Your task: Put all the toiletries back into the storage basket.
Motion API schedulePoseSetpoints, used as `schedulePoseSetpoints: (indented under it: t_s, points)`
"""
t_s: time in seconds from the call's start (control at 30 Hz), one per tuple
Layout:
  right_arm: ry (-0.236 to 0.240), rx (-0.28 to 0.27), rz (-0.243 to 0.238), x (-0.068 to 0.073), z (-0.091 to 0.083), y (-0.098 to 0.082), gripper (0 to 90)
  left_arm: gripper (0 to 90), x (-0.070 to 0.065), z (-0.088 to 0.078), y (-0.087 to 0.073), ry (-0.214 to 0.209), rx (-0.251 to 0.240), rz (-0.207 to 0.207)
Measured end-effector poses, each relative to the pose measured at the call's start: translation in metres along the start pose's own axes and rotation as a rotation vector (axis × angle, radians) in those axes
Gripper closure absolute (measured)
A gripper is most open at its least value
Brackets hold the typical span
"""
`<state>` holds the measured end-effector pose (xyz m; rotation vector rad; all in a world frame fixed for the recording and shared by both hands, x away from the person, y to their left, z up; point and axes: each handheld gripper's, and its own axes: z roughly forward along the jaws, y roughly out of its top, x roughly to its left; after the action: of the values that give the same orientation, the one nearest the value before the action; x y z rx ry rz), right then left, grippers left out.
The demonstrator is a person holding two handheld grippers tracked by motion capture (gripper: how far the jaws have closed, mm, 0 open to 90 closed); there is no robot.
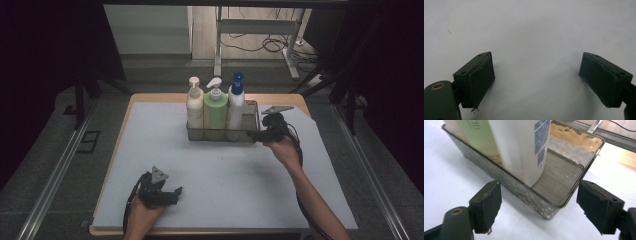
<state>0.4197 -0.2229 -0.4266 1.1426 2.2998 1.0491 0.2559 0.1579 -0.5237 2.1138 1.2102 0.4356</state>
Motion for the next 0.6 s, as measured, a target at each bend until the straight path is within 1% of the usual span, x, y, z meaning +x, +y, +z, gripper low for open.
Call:
schedulePoseSetpoints:
  t_s: [0.13,0.23,0.37,0.47,0.6]
  points:
    - [0.006,0.009,-0.020,0.002,-0.010,-0.005,16.9,12.4,0.000,0.000,0.000,0.000,0.000,0.000]
    - [-0.003,0.009,-0.039,0.003,-0.017,-0.010,14.8,12.3,0.000,0.000,0.000,0.000,0.000,0.000]
    - [0.010,-0.001,-0.033,0.004,-0.026,-0.019,13.7,12.3,0.000,0.000,0.000,0.001,0.000,0.000]
    - [0.010,0.004,-0.041,0.004,-0.031,-0.027,12.7,12.3,0.000,0.000,0.000,0.001,0.001,0.001]
    - [0.005,0.011,-0.048,0.006,-0.037,-0.036,7.3,12.3,0.000,0.000,0.000,0.001,0.000,0.000]
